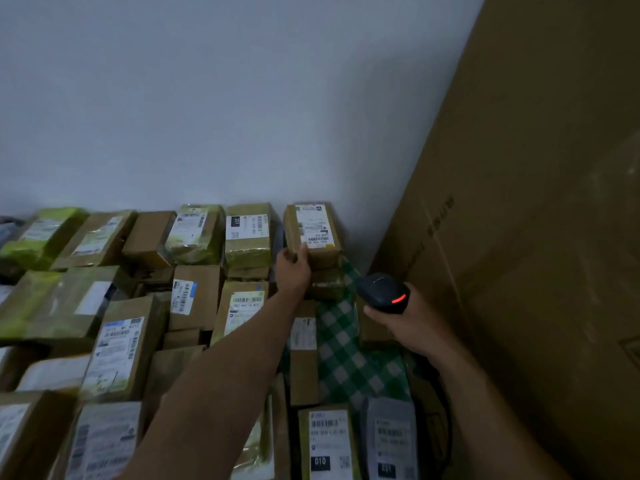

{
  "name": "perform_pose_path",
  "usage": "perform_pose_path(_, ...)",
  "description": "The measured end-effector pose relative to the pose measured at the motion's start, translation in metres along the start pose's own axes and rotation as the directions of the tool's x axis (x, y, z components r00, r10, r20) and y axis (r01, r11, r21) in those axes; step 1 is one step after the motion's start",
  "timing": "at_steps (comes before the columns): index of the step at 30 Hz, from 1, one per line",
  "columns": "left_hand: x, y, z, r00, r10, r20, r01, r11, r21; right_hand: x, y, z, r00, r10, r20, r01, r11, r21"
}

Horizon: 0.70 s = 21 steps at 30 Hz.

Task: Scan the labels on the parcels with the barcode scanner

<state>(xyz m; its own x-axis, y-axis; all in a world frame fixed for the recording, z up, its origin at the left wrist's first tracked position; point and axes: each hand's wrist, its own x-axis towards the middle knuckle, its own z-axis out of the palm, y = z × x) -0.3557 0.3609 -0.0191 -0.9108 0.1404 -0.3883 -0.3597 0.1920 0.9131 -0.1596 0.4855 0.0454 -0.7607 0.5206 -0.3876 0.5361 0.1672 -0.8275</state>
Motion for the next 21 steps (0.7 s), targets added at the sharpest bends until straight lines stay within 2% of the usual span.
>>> perform_pose_path(3, 0.012, -0.007, 0.004, 0.998, 0.062, -0.024, -0.058, 0.989, 0.133, 0.004, 0.004, 0.000, 1.000, 0.026, -0.014, -0.026, 1.000, -0.012)
perform_pose_path(6, 0.007, -0.018, 0.009, 0.983, 0.134, -0.125, -0.097, 0.960, 0.263, 0.005, 0.010, -0.004, 0.998, 0.041, -0.044, -0.041, 0.999, -0.016)
perform_pose_path(8, -0.009, -0.031, 0.015, 0.969, 0.198, -0.148, -0.159, 0.958, 0.239, 0.002, 0.014, -0.008, 0.997, 0.055, -0.057, -0.056, 0.998, -0.016)
perform_pose_path(11, -0.033, -0.059, 0.028, 0.977, 0.195, -0.084, -0.186, 0.977, 0.102, -0.001, 0.023, -0.012, 0.993, 0.097, -0.074, -0.099, 0.995, -0.024)
perform_pose_path(14, -0.046, -0.085, 0.043, 0.994, 0.099, -0.047, -0.094, 0.992, 0.082, -0.004, 0.036, -0.014, 0.984, 0.144, -0.105, -0.148, 0.989, -0.024)
perform_pose_path(16, -0.049, -0.100, 0.056, 0.996, -0.005, 0.094, -0.011, 0.986, 0.169, -0.005, 0.046, -0.013, 0.978, 0.173, -0.117, -0.177, 0.984, -0.026)
perform_pose_path(19, -0.048, -0.121, 0.074, 0.947, -0.171, 0.271, 0.100, 0.961, 0.257, -0.007, 0.060, -0.009, 0.969, 0.212, -0.125, -0.216, 0.976, -0.017)
perform_pose_path(21, -0.044, -0.135, 0.086, 0.899, -0.249, 0.361, 0.164, 0.954, 0.252, -0.007, 0.068, -0.007, 0.964, 0.232, -0.131, -0.236, 0.972, -0.010)
